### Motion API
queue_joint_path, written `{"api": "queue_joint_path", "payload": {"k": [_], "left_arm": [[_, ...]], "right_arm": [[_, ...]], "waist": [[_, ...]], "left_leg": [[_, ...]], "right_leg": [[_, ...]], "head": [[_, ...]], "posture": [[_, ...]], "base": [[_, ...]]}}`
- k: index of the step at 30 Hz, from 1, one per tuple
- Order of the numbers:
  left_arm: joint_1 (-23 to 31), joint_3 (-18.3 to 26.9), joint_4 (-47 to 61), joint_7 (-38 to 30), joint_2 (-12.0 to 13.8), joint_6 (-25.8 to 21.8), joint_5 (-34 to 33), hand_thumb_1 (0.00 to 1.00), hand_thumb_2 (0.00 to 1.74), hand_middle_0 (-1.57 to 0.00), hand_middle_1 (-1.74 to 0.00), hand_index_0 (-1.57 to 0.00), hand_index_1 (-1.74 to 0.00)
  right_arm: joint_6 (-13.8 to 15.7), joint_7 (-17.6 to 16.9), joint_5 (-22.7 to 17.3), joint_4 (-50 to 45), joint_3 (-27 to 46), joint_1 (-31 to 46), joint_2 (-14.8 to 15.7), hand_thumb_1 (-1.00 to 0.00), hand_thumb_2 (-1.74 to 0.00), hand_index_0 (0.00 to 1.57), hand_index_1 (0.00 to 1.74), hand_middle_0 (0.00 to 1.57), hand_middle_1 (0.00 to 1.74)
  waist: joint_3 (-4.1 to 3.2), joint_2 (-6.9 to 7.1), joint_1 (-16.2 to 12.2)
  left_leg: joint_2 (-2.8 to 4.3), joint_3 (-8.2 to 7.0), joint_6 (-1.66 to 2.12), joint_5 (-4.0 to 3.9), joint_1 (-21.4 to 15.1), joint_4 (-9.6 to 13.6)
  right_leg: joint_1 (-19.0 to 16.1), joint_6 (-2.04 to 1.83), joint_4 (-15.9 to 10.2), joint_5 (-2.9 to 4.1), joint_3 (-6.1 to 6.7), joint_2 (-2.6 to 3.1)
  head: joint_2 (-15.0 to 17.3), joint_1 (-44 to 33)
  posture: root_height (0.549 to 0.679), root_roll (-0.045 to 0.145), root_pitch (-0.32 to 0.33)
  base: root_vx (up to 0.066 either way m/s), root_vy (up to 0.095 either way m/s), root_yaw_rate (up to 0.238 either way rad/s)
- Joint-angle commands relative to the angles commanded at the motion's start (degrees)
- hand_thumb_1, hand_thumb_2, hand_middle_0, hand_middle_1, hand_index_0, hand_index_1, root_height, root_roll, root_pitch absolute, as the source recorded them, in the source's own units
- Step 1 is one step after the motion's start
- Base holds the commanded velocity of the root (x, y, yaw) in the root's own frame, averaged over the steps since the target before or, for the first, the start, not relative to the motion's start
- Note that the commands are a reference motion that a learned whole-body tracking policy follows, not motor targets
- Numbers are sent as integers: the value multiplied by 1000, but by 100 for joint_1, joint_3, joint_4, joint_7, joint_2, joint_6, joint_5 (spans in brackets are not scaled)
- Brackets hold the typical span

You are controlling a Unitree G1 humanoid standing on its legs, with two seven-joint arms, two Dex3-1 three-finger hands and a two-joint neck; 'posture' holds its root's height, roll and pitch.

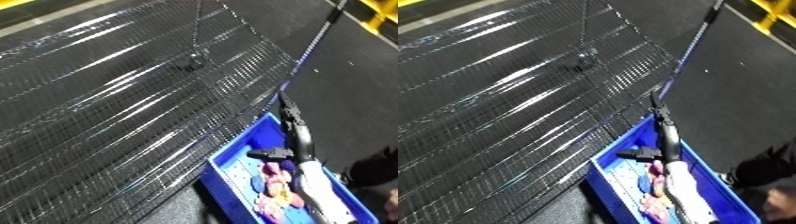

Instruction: Pick up the object and place it into the box

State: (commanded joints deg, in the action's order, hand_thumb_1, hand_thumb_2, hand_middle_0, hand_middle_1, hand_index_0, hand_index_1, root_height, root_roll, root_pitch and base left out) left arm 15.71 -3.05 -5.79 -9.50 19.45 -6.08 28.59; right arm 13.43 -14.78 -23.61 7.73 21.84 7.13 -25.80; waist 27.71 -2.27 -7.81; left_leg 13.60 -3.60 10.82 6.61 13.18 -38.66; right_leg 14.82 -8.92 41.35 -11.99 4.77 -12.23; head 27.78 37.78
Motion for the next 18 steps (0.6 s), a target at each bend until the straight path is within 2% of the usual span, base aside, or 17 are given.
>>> {"api": "queue_joint_path", "payload": {"k": [4, 8, 14, 18], "left_arm": [[60, -3, 24, 10, -2, 31, -40, 1000, 1740, -1570, -1740, -1570, -1740], [134, 10, 104, 14, 19, 32, -80, 1000, 1740, -1570, -1740, -1570, -1740], [102, 119, 107, -152, -29, 0, -81, 1000, 1740, -1570, -1740, -1570, -1740], [-36, 205, 47, -320, -45, -65, -86, 1000, 1740, -1570, -1740, -1570, -1740]], "right_arm": [[-28, 121, 21, -214, -332, -153, 88, 0, 0, 0, 0, 0, 0], [-77, 196, 116, -355, -599, -265, 64, 0, 0, 0, 0, 0, 0], [-116, 297, 122, -495, -999, -461, 100, 0, 0, 0, 0, 0, 0], [-111, 299, 112, -519, -1263, -636, 165, 0, 0, 0, 0, 0, 0]], "waist": [[40, 8, 180], [109, 29, 325], [199, 108, 559], [208, 155, 700]], "left_leg": [[-25, 79, 3, -53, 72, 33], [-49, 170, 5, -99, 172, 40], [-92, 327, -14, -133, 326, 27], [-102, 395, -27, -131, 383, 21]], "right_leg": [[17, -2, 33, 2, -66, -9], [78, -8, 71, 17, -114, -15], [156, -21, 122, 52, -217, -38], [184, -29, 150, 48, -277, -50]], "head": [[-246, -482], [-218, -827], [1, -1611], [362, -2216]], "posture": [[626, 57, -240], [624, 51, -238], [622, 41, -231], [622, 36, -225]], "base": [[-10, 4, 193], [-14, 11, 131], [-13, 1, 137], [0, 3, 88]]}}
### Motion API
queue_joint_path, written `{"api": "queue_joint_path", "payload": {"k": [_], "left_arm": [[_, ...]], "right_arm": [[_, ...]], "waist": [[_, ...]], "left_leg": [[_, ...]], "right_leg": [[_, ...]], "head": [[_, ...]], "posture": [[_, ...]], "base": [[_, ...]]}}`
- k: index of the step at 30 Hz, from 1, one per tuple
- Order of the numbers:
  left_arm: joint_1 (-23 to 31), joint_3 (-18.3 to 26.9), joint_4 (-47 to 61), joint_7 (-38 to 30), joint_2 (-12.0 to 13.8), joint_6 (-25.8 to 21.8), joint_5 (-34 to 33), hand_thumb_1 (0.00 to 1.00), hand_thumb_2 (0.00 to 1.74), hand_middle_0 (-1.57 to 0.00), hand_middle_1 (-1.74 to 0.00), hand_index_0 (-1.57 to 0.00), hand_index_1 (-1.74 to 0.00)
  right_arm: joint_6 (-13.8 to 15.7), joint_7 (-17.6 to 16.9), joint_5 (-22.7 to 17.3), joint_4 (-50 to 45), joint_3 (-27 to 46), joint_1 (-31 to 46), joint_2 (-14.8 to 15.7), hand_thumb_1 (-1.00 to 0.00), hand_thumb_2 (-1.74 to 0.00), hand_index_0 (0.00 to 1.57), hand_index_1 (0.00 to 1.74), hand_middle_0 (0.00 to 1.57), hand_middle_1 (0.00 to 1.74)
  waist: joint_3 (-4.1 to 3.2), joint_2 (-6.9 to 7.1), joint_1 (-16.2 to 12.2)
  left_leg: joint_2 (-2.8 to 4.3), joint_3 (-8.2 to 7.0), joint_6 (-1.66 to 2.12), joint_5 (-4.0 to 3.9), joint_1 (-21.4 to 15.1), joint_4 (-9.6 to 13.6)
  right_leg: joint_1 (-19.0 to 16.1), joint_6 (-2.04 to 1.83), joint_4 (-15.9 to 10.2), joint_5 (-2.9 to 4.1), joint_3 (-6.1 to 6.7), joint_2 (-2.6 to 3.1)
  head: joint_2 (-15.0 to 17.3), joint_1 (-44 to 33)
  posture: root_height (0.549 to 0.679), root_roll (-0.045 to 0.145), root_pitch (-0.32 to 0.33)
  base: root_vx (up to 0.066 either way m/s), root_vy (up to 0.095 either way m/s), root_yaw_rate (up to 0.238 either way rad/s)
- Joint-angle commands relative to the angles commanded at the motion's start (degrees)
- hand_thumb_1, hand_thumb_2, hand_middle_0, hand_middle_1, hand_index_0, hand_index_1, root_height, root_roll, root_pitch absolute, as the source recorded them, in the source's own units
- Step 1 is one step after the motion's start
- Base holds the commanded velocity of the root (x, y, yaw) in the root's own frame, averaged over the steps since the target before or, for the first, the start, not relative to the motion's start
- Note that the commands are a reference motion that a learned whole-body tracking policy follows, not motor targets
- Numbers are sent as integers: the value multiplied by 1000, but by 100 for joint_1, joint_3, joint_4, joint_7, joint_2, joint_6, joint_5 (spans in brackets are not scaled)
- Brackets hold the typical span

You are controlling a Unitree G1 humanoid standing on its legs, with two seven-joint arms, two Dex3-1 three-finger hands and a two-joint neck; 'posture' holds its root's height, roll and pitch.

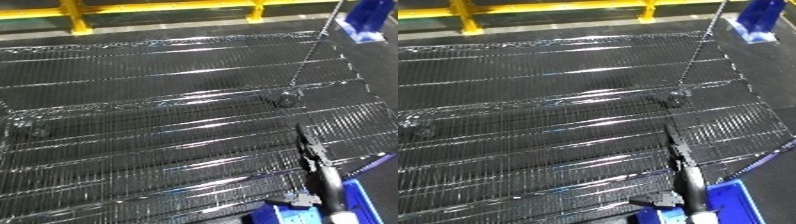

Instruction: Pick up the object and place it into the box

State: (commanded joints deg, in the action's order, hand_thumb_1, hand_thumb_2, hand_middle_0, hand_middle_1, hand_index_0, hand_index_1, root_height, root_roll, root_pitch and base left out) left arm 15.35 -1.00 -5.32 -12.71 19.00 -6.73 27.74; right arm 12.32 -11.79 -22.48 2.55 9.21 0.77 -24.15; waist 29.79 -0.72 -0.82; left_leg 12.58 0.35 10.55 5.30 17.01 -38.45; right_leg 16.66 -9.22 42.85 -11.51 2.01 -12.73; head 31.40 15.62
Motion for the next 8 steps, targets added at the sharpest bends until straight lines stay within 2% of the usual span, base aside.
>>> {"api": "queue_joint_path", "payload": {"k": [3, 6, 8], "left_arm": [[-136, 24, -44, -86, 12, -39, -44, 1000, 1740, -1570, -1740, -1570, -1740], [-239, 5, -51, -131, 11, -51, -90, 1000, 1740, -1570, -1740, -1570, -1740], [-295, -14, -35, -149, 10, -61, -106, 1000, 1740, -1570, -1740, -1570, -1740]], "right_arm": [[-10, -2, 63, 12, -191, -127, 30, 0, 0, 0, 0, 0, 0], [-18, -8, 107, 21, -323, -220, 64, 0, 0, 0, 0, 0, 0], [-19, -5, 110, 25, -397, -264, 81, 0, 0, 0, 0, 0, 0]], "waist": [[0, 27, 74], [0, 32, 121], [0, 27, 143]], "left_leg": [[-2, 34, -11, 12, 16, -8], [-11, 53, -22, 26, 19, -7], [-17, 59, -26, 38, 30, -17]], "right_leg": [[1, -6, 37, -24, -37, -8], [12, -12, 86, -60, -61, -18], [40, -14, 128, -82, -65, -23]], "head": [[227, -310], [196, -575], [324, -656]], "posture": [[622, 34, -223], [621, 33, -222], [620, 33, -220]], "base": [[14, 6, 63], [18, 8, 41], [9, 13, 21]]}}
